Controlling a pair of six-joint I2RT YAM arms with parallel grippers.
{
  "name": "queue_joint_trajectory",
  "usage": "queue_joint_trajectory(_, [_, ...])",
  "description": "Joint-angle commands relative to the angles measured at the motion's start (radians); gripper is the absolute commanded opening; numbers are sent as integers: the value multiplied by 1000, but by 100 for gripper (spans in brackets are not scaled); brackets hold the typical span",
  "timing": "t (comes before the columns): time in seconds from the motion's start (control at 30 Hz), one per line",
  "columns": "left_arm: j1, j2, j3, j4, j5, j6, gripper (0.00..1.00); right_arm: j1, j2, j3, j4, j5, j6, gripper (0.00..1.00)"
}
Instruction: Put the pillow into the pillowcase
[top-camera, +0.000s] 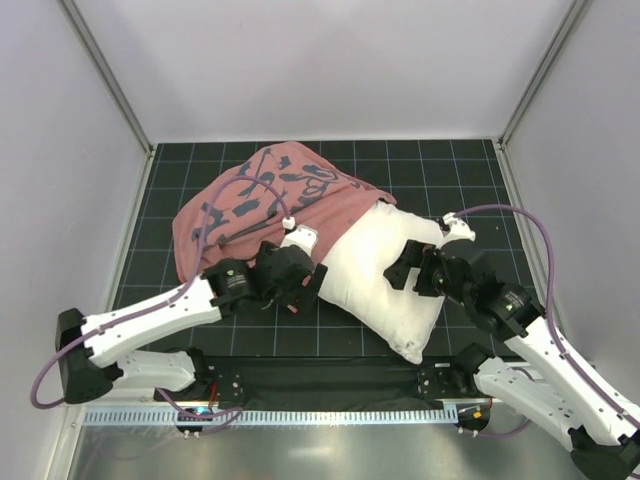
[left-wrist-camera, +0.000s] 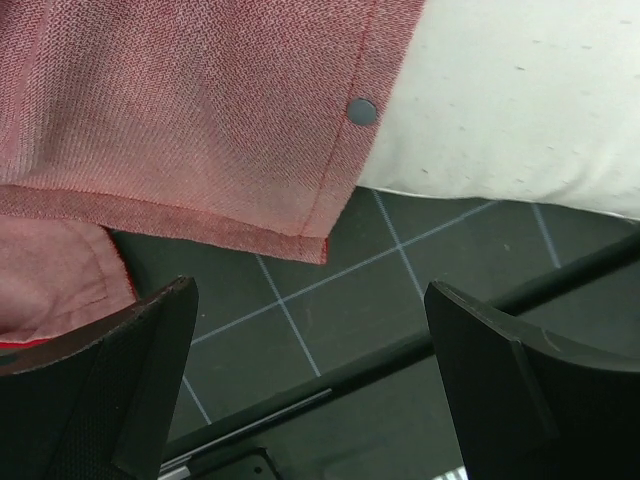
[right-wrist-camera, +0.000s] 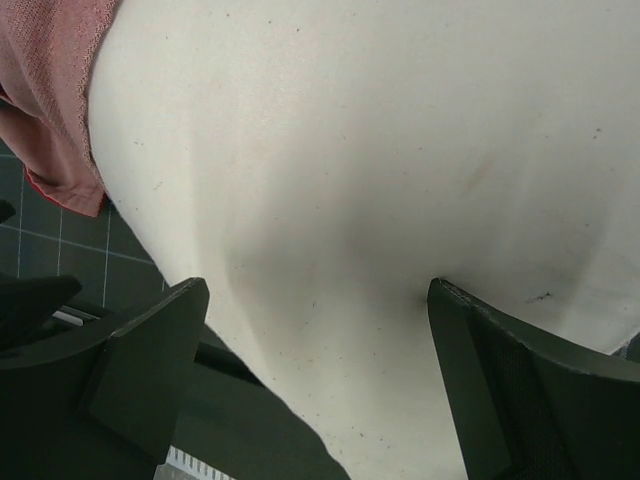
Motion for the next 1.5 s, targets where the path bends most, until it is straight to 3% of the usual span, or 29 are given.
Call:
queue_joint_trajectory(0.0, [-1, 71, -7, 73, -98, -15, 100, 8, 16, -17, 44, -54, -14, 100])
queue_joint_trajectory(0.33, [30, 313, -28, 163, -205, -21, 100, 7, 17, -31, 74, -90, -18, 100])
queue_joint_trajectory(0.4, [51, 355, -28, 182, -188, -21, 96, 5, 17, -35, 69, -132, -21, 100])
queue_joint_trajectory(0.53, [79, 406, -17, 174, -202, -38, 55, 8, 17, -38, 60, -179, -37, 100])
queue_joint_trajectory(0.57, [79, 399, -17, 171, -202, -41, 37, 8, 23, -38, 55, -187, -41, 100])
queue_joint_trajectory(0.6, [79, 384, -21, 163, -182, -46, 28, 10, 33, -38, 46, -193, -49, 100])
queue_joint_trajectory(0.63, [79, 349, -22, 159, -169, -49, 12, 10, 44, -44, 44, -198, -53, 99])
queue_joint_trajectory(0.7, [78, 297, -27, 131, -101, -62, 0, 13, 75, -60, 58, -201, -60, 94])
queue_joint_trajectory(0.8, [76, 171, -36, 104, -12, -85, 0, 20, 115, -84, 124, -250, -54, 79])
queue_joint_trajectory(0.97, [52, -39, -65, 99, 206, -113, 0, 106, 162, -103, 298, -279, -14, 80])
queue_joint_trajectory(1.1, [39, -85, -73, 105, 247, -127, 0, 233, 280, -48, 377, -205, 8, 89])
queue_joint_trajectory(1.17, [39, -84, -76, 123, 284, -128, 0, 269, 381, -9, 392, -169, 12, 88])
queue_joint_trajectory(1.3, [24, -50, -34, 148, 341, -142, 0, 318, 527, 96, 481, -129, 31, 45])
queue_joint_trajectory(1.33, [6, -44, -15, 148, 342, -139, 0, 329, 550, 110, 501, -118, 37, 23])
queue_joint_trajectory(1.43, [-25, -21, 68, 119, 349, -129, 0, 336, 572, 155, 583, -77, 63, 4])
queue_joint_trajectory(1.47, [-59, -15, 87, 107, 353, -125, 0, 341, 566, 158, 628, -60, 77, 4])
